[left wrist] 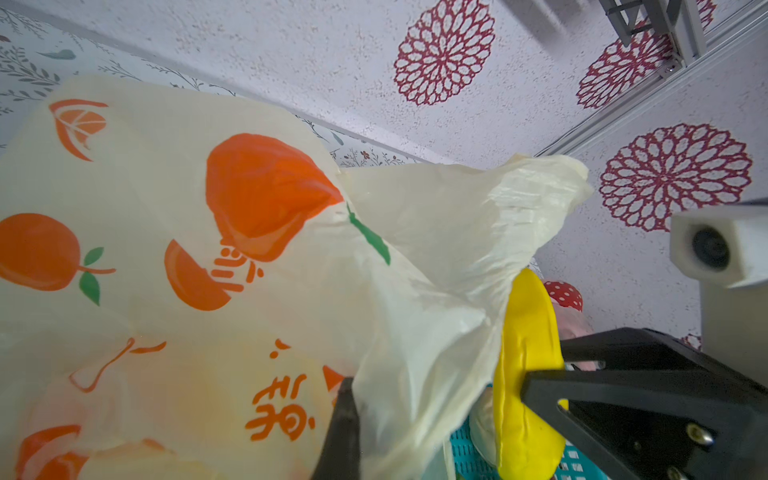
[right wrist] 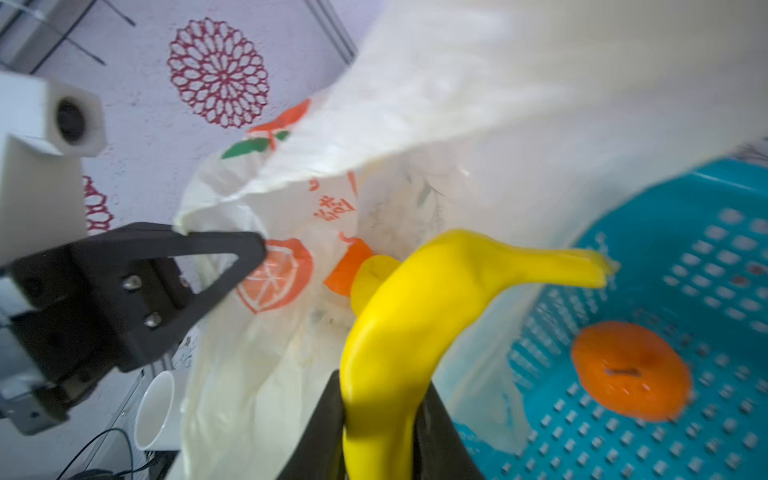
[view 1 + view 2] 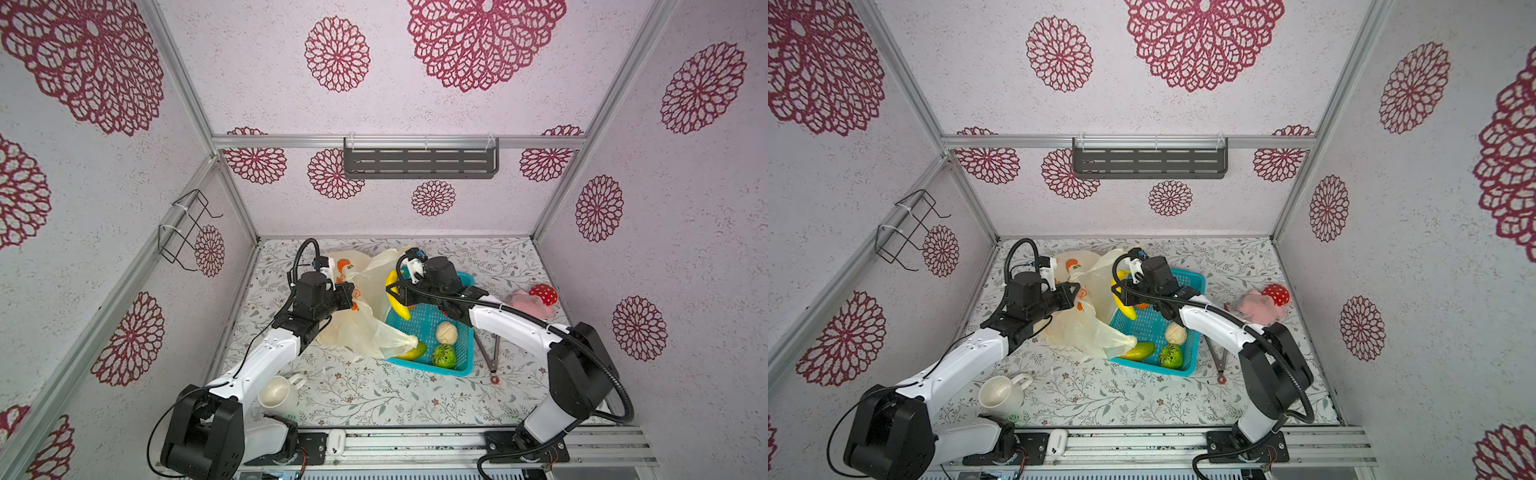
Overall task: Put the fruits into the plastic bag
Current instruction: 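Lift the banana into the bag held open by the left gripper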
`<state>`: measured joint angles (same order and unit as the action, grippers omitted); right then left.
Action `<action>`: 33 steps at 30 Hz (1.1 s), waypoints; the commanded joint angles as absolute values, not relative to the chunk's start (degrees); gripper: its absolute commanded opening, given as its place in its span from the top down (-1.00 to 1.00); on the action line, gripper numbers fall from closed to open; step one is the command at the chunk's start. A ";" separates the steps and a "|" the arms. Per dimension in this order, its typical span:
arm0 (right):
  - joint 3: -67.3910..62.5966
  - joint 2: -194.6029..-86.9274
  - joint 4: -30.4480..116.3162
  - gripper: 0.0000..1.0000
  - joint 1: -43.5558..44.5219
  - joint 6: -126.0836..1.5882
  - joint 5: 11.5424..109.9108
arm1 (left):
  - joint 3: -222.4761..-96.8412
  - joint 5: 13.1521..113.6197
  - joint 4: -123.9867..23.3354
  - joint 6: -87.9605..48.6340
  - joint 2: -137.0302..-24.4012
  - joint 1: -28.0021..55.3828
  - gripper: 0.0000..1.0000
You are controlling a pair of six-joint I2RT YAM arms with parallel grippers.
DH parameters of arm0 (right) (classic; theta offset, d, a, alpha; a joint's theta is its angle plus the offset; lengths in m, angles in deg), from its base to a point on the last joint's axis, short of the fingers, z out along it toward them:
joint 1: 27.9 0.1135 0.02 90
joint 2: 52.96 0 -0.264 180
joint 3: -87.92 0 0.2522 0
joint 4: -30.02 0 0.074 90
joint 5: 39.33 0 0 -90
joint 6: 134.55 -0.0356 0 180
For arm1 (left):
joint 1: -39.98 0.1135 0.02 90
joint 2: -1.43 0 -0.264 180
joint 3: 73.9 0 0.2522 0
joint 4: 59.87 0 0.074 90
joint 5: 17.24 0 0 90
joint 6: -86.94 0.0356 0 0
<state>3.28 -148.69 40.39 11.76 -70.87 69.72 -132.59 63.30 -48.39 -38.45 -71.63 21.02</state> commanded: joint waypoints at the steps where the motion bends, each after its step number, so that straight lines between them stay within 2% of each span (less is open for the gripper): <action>1: -1.73 -151.30 38.50 0.49 12.18 -68.57 75.47 | -133.57 64.33 -49.14 -38.15 -71.87 20.40 1.00; 12: -11.24 -160.61 34.76 0.44 12.59 -74.73 79.46 | -134.06 64.41 -48.47 -37.42 -70.62 19.41 1.00; 23: -8.71 -163.68 25.61 0.39 13.56 -83.12 73.95 | -134.45 63.57 -48.62 -37.53 -67.50 19.44 1.00; 29: -8.33 -164.14 27.12 0.35 13.90 -83.22 70.58 | -135.65 62.28 -47.26 -38.13 -67.22 19.48 1.00; 33: -8.38 -164.13 27.98 0.25 14.10 -82.44 70.50 | -135.56 62.57 -47.25 -38.04 -67.13 19.45 1.00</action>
<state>-8.30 -164.29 29.50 13.79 -82.26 71.78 -134.27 62.95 -47.62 -38.06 -68.33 19.75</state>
